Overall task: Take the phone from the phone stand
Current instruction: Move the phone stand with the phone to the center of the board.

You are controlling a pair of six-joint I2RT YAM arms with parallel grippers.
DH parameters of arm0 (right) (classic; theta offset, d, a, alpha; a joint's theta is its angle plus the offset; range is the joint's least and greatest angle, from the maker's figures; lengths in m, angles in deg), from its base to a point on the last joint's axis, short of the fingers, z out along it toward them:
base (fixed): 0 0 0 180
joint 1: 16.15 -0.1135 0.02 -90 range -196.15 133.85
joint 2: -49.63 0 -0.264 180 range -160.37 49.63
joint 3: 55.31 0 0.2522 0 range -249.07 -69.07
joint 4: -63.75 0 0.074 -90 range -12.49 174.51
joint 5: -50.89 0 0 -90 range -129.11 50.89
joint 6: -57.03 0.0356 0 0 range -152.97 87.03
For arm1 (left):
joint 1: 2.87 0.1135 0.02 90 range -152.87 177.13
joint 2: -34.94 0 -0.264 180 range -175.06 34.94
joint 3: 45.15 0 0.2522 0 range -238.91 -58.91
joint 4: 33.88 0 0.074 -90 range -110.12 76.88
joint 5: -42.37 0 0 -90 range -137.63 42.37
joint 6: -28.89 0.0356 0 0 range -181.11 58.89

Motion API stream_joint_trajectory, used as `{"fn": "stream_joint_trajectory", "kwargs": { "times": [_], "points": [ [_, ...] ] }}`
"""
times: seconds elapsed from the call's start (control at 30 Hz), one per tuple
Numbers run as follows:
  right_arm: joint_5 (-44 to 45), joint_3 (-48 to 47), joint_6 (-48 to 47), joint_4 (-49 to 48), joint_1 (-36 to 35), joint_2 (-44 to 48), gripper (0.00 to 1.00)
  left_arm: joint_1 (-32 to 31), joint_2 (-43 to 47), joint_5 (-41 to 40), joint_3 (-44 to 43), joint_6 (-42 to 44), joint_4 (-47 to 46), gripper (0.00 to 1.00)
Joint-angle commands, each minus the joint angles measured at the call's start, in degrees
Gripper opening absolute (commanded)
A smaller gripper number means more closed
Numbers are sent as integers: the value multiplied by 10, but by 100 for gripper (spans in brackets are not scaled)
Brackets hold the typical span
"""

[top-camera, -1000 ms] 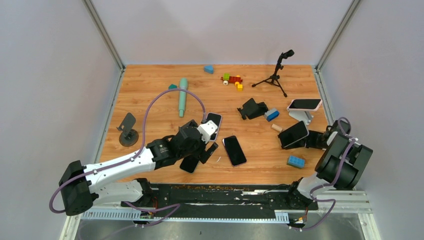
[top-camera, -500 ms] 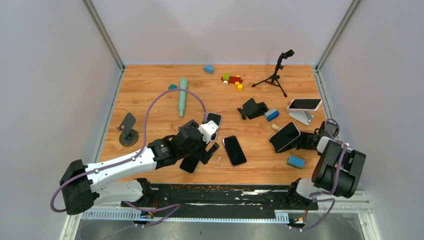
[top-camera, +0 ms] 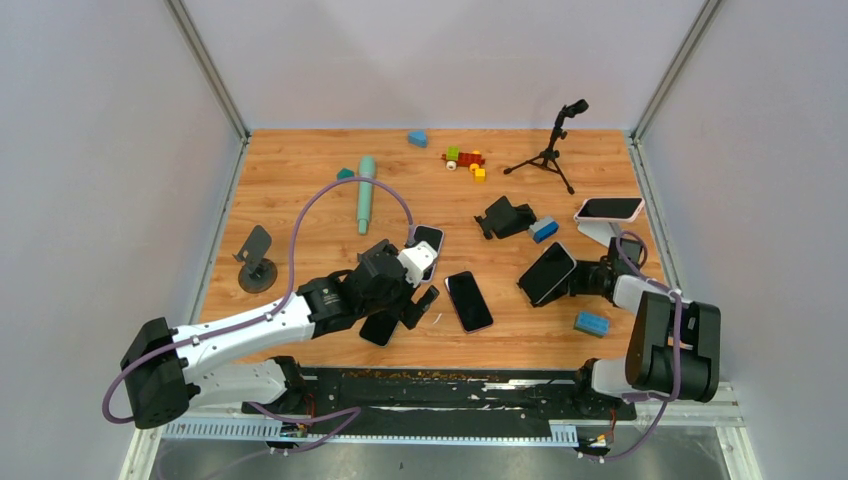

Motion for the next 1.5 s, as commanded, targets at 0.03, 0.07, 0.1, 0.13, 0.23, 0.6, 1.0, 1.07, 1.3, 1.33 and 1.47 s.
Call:
{"fn": "stream_joint_trajectory", "kwargs": {
  "times": [0.03,0.07,0.1,0.13,0.23,0.6,1.0,1.07,1.3,1.33,1.47],
  "points": [
    [30,29,26,95,-56,-16,27,0,-1,5,-7,-10,-26,100],
    [33,28,26,95,-56,-16,29,0,-1,5,-7,-10,-26,100],
    [35,27,26,95,-55,-17,32,0,-1,5,-6,-10,-24,100],
    [37,26,25,95,-53,-18,36,-1,1,5,-5,-10,-24,100],
    [33,18,22,96,-48,-28,47,0,5,3,1,-6,-25,100],
    [17,-12,-17,118,-1,-48,60,0,6,-8,0,3,-20,100],
    [-21,-8,-118,158,104,-36,64,0,-8,-5,-4,2,-23,100],
    [-24,-7,-135,171,122,-25,64,-1,-12,-4,-6,2,-26,100],
    [-47,2,-197,220,232,32,64,0,-27,1,-21,6,-30,100],
    [-49,-2,-209,233,251,39,64,0,-31,2,-25,7,-31,100],
    [-59,-33,-257,285,311,77,64,0,-41,5,-40,8,-36,100]
  ]
}}
